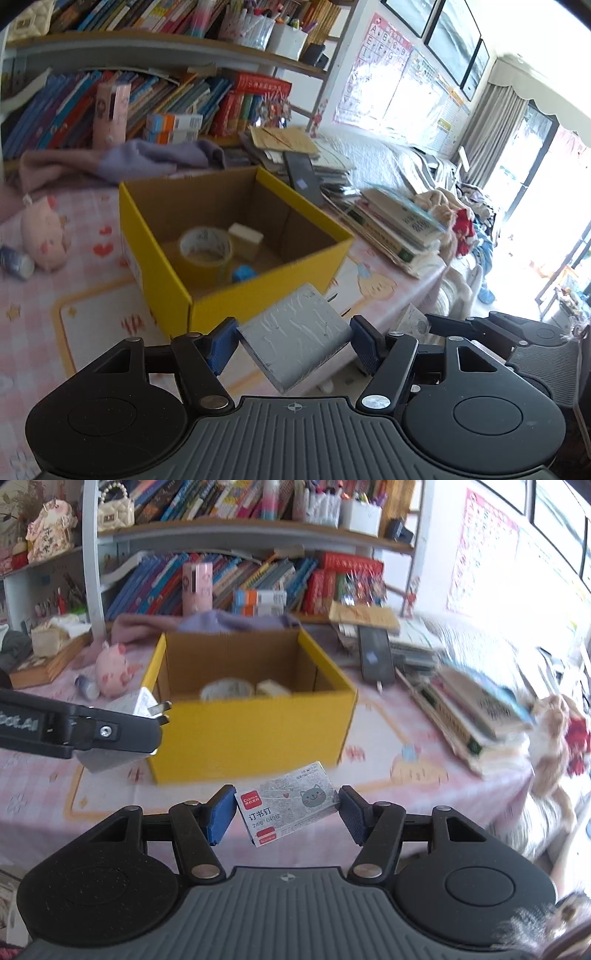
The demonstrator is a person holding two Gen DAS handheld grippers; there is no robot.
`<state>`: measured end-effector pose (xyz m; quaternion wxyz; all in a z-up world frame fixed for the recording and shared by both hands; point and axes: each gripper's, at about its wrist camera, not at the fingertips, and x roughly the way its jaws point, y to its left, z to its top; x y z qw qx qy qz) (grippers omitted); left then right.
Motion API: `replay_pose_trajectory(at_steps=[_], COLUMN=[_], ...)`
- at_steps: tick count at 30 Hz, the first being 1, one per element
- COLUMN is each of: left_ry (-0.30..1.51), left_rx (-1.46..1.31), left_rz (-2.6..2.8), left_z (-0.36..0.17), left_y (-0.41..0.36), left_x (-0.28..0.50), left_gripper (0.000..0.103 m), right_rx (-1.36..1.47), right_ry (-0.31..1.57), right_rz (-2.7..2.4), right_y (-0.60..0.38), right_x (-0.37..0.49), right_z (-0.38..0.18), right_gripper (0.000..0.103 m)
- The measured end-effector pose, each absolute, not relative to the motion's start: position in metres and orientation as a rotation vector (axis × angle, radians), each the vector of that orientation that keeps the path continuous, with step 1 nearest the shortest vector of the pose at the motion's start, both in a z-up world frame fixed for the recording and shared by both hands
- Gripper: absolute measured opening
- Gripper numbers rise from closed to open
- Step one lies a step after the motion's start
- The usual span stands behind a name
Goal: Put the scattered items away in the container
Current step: 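Lift the charger and staple box and carry both toward the yellow box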
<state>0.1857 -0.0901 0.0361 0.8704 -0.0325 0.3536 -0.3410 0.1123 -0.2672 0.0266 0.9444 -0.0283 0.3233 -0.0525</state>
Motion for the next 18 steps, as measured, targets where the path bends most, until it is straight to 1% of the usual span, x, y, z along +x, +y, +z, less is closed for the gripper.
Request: replay_pose_trajectory(at_steps=[8, 18], left_ry=[0.727, 0.725], left_rx=[-0.076, -0.003], left_rz=[-0.611, -0.435], left_z=[0.043, 0.038], left_y=[-0.125, -0.156], left_x=[0.239, 0.296], left_gripper=[0.066, 0.066], right_rx=[-0.119, -0.152], right_ry=[0.591, 0.586], right_rz=[-0.006, 0.154], right_y=[-0.306, -0.34], right_x=[0.183, 0.266], right_z=[0.046, 0.042], right_gripper=[0.059, 0.059])
